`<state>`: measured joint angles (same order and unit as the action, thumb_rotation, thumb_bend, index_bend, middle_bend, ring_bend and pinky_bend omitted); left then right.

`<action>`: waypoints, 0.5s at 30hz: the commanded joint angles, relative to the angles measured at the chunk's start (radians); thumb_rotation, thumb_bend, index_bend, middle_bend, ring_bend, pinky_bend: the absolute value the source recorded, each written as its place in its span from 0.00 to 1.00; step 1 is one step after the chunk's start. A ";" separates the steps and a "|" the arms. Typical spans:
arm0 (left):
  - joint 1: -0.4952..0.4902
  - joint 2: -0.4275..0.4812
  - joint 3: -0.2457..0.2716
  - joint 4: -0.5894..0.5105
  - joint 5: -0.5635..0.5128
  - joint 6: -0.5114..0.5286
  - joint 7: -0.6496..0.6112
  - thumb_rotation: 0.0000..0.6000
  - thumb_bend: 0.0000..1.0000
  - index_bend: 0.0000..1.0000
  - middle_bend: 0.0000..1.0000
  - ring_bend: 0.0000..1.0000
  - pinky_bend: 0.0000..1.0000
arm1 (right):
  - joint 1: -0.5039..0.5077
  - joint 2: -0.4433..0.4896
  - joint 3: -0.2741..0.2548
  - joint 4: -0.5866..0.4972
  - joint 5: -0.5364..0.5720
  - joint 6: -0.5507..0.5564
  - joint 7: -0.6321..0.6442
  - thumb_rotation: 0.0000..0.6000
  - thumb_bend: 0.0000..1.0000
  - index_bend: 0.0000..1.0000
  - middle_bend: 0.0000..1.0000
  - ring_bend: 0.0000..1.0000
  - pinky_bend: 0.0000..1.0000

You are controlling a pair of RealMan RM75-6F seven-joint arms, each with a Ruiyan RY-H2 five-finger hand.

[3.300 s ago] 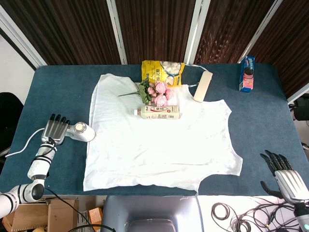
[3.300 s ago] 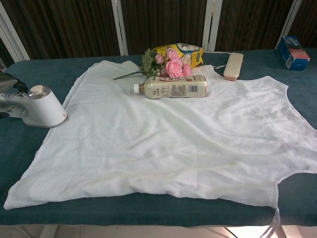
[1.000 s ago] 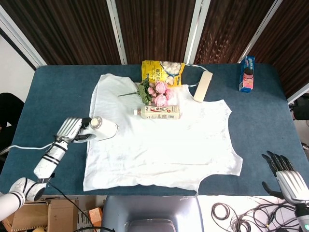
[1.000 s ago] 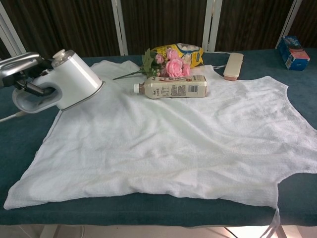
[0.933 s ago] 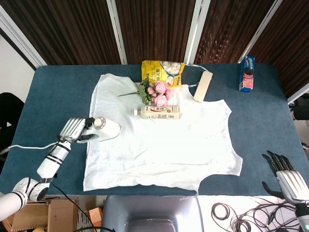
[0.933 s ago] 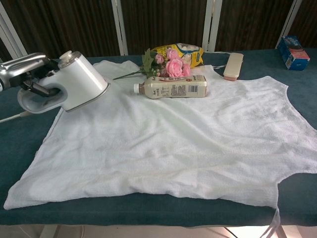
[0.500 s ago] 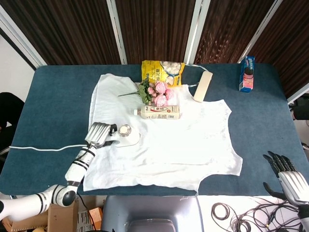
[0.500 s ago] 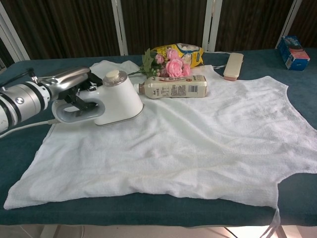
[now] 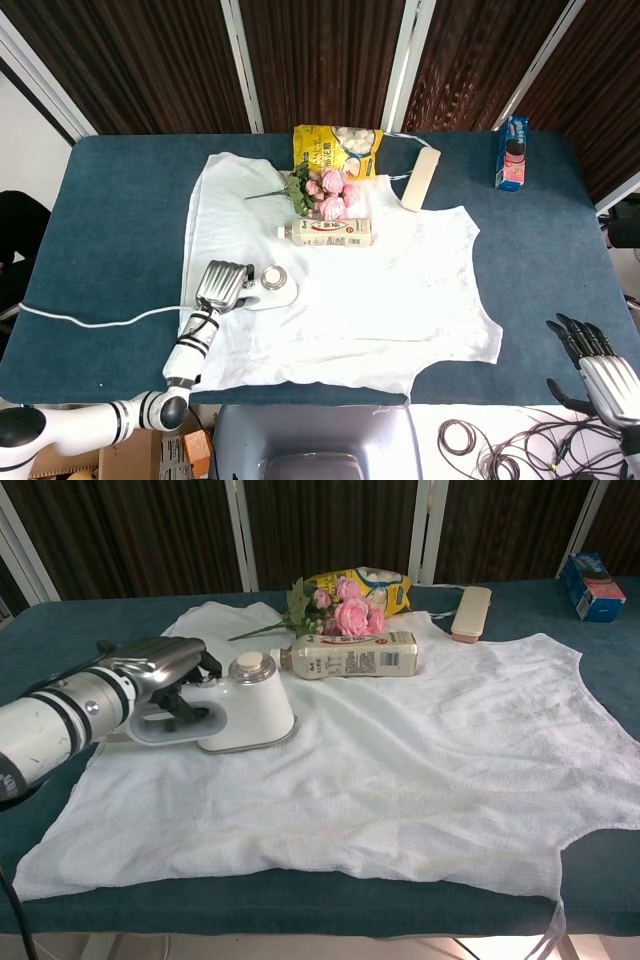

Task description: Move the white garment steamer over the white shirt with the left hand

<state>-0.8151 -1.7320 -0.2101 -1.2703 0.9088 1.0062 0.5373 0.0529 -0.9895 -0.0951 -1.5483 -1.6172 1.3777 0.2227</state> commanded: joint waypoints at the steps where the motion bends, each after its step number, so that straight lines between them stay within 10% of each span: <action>1: -0.012 -0.028 -0.017 0.068 -0.048 -0.002 0.033 1.00 0.57 0.71 0.98 1.00 1.00 | -0.001 0.000 0.000 0.000 0.000 0.002 0.001 1.00 0.31 0.00 0.00 0.00 0.00; 15: -0.049 -0.103 -0.109 0.384 -0.150 -0.023 0.074 1.00 0.57 0.71 0.98 1.00 1.00 | -0.003 0.002 0.000 0.003 -0.002 0.007 0.009 1.00 0.31 0.00 0.00 0.00 0.00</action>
<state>-0.8561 -1.8188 -0.2951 -0.9348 0.7827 0.9947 0.6114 0.0497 -0.9873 -0.0951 -1.5451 -1.6189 1.3850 0.2316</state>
